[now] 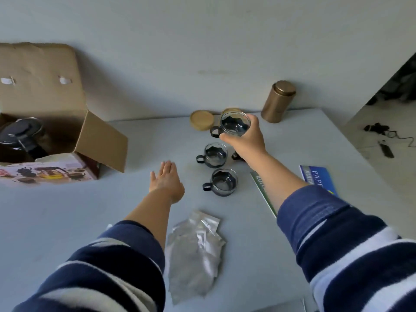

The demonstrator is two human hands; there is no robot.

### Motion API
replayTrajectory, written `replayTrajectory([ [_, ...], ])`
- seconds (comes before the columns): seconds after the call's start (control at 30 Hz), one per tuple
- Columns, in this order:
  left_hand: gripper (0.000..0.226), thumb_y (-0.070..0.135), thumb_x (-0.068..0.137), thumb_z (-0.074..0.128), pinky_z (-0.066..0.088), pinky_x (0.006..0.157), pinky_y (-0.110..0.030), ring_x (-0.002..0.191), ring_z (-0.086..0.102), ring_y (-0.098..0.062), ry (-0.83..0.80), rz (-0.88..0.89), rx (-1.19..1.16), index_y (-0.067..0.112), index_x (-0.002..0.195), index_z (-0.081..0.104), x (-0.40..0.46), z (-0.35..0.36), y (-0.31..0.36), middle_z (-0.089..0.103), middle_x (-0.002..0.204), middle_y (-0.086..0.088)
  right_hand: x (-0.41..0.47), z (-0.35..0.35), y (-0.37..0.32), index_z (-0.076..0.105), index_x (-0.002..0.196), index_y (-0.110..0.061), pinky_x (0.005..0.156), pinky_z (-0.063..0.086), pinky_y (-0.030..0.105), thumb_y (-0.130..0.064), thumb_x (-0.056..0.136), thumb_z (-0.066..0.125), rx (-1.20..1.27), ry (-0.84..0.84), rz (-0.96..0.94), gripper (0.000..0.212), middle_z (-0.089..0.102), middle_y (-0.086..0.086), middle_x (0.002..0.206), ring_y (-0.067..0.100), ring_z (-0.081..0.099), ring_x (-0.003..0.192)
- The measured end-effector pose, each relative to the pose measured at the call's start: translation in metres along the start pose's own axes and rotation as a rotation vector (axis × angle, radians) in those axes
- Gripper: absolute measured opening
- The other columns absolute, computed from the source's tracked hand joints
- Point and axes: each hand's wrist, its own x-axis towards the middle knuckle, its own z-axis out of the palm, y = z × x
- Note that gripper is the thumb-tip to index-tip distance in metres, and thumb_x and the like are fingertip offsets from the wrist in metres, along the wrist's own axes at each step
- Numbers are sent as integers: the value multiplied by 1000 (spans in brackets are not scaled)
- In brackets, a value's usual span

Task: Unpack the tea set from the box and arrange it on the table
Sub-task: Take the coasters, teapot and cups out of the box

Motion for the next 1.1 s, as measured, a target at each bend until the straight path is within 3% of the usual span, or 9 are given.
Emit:
replayTrajectory([
  [0.2, 69, 30, 102, 36, 6, 120, -40, 149, -8, -20, -82, 2, -86, 7, 153, -3, -5, 37, 27, -11, 162, -5, -17, -35, 70, 41, 130, -22, 92, 41, 21, -24, 67, 82, 17, 39, 80, 75, 53, -5, 125, 13, 53, 112],
  [0.43, 73, 29, 102, 37, 1, 121, -41, 148, -14, -22, -89, -11, -75, 5, 151, -11, -1, 50, 30, -20, 159, -8, -25, -28, 122, 43, 126, -18, 98, 48, 33, -20, 63, 82, 178, 65, 210, 75, 56, 0, 123, 17, 57, 111],
  [0.63, 71, 30, 103, 34, -1, 120, -40, 147, -17, -20, -90, -19, -59, 7, 152, -12, 0, 53, 28, -22, 159, -6, -32, -18, 136, 36, 131, -18, 95, 47, 32, -23, 68, 80, 233, 53, 278, 77, 51, 1, 123, 18, 54, 110],
  [1.1, 71, 32, 103, 33, -2, 121, -39, 147, -18, -18, -86, -32, -44, 9, 152, -13, 0, 55, 29, -23, 159, -4, -17, -35, 154, 38, 132, -14, 101, 45, 37, -20, 64, 82, -15, 60, 162, 81, 51, 4, 126, 20, 53, 115],
])
